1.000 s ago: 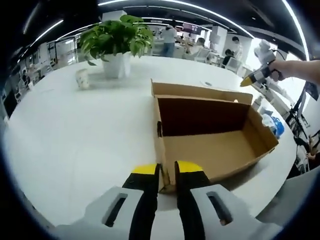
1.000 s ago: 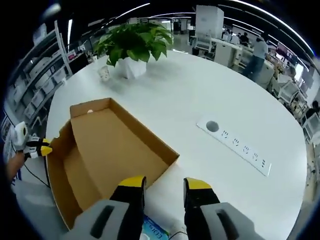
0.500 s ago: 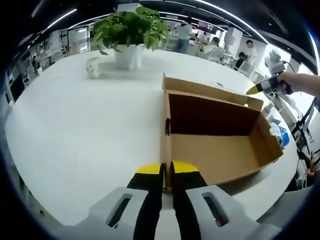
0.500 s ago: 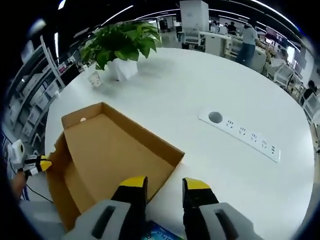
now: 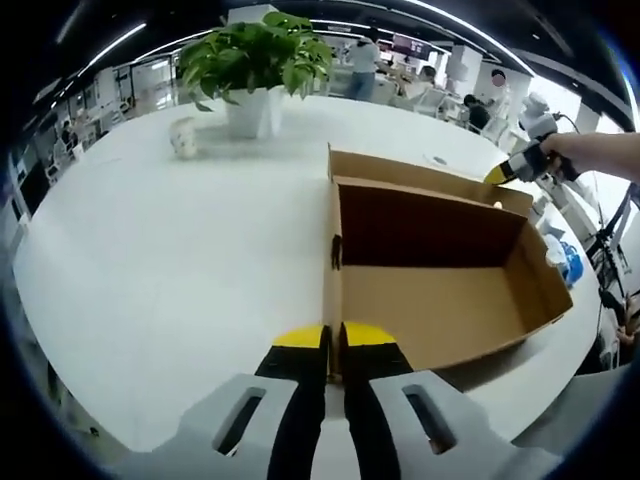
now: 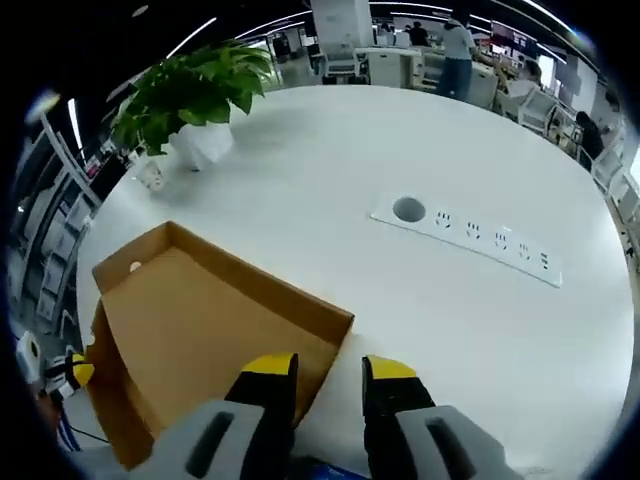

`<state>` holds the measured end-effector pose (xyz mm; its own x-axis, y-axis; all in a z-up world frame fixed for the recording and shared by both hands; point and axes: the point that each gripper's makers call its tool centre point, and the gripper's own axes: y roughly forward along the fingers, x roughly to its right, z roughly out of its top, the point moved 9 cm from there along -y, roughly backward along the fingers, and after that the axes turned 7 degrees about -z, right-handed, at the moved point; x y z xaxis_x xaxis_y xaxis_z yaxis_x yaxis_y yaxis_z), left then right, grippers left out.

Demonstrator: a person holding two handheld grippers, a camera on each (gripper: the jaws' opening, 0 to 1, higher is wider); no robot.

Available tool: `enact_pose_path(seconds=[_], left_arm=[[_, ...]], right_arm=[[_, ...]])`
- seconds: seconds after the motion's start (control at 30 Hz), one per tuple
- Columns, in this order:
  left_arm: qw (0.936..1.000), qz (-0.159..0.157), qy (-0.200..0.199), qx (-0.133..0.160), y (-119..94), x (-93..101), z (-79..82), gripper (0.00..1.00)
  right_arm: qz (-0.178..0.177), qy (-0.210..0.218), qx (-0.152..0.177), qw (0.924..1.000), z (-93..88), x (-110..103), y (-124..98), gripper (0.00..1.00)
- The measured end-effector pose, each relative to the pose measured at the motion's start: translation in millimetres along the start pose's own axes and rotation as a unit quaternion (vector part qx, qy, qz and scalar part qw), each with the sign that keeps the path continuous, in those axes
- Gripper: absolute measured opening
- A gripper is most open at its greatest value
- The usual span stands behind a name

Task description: Operate the shoe box by opening the lid, removing the specified soft item, and placing it in the target area until the item is outside and the box remains undamaged.

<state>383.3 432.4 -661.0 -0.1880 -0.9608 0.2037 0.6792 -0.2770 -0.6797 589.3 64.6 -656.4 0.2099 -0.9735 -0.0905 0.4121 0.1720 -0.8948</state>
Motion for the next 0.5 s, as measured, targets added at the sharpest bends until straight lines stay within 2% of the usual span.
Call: enact_pose_path(seconds=[0.13,0.23,0.3,0.5], left_arm=[[1.0,0.002,0.0,0.0,0.0,0.5,-0.1,0.03],[1.0,0.002,-0.002,0.001,-0.2,0.6,-0.2,0.03],[1.0,0.002,-0.004,0.001,-0.2,0.5,-0.3,0.03],[1.0,0.0,-0.004,0.002,-0.5,0.6,-0.5,0.03]], right_arm=[[0.002,0.016,-0.006,0.9998,0.0,-4.5,5.6,0.19],[0.002,0.014,-0.014,0.9998,-2.6,-9.8,7.1,0.11],[-0.024,-0.004,-0.017,0.9996,-4.6,-7.9,7.3,0.06],[-0.034,0.009,-0.011,0.9993,-4.9,-8.0,4.4,0.01]])
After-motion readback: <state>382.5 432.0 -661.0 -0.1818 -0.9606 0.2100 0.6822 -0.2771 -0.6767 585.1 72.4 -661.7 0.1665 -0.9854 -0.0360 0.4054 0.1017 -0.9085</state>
